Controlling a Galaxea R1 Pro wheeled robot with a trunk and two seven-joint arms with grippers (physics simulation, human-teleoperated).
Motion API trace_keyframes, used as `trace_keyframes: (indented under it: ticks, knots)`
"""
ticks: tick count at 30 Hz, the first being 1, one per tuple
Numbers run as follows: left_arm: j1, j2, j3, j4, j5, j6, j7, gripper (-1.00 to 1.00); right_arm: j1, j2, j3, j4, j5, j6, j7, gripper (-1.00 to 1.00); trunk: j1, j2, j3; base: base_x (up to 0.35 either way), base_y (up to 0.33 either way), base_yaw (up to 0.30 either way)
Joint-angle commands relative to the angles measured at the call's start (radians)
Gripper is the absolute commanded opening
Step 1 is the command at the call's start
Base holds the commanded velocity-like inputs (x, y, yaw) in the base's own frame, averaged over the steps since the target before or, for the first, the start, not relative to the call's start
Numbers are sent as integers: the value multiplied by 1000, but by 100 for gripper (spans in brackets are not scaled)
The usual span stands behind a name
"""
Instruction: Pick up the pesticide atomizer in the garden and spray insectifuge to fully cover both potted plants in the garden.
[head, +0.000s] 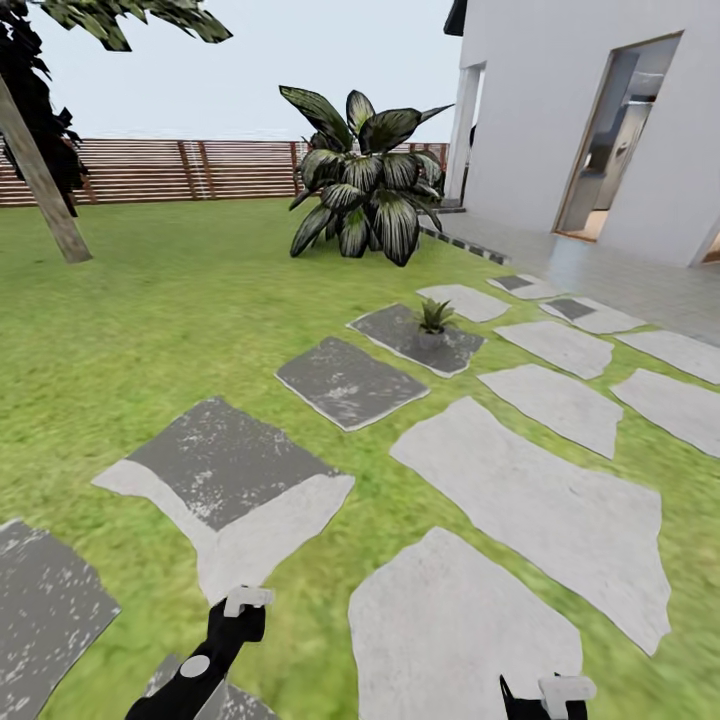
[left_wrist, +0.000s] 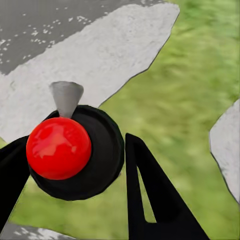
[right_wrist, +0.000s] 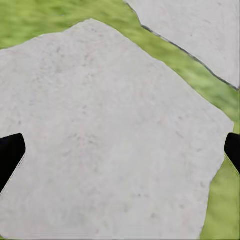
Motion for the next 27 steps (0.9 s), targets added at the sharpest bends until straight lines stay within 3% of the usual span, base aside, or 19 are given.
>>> trace_keyframes:
  ticks: [1,27]
  knots:
    - [-1,1,-3,1,-1,-3,1,-100,-1,0,0,1,0,-3,0,100,0,0,-1,338,0,0]
    - [1,0,-3,1,-1,-3,1,-100,-1,-1,0,1,0,-3,0,100,0,0,-1,338,0,0]
